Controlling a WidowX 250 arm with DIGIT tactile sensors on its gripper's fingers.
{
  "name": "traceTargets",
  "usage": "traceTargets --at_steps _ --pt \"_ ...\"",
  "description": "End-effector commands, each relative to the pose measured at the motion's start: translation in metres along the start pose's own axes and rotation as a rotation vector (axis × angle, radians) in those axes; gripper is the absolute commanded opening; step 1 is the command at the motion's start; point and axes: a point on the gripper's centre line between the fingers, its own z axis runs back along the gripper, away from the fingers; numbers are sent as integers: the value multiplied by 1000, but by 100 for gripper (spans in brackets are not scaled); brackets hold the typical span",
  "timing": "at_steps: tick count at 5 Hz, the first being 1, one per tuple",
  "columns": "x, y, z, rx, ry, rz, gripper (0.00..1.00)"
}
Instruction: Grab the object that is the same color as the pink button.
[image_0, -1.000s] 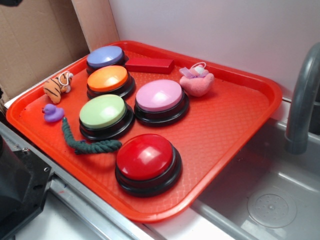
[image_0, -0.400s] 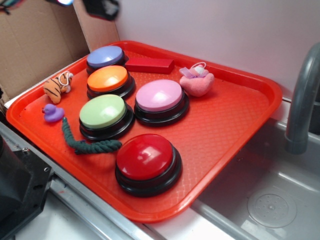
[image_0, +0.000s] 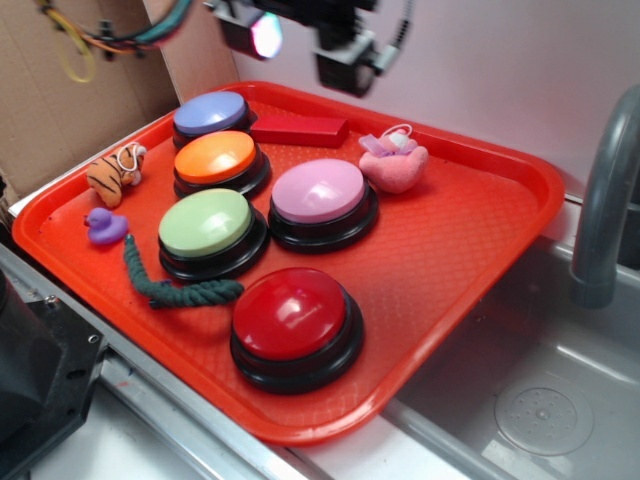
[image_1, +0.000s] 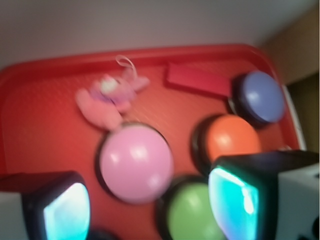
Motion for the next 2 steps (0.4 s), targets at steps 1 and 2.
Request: traceTargets --at_steps 1,2 --pt "37 -37 -41 16 -66 56 100" --pt "43 -48 -71 13 -19 58 100"
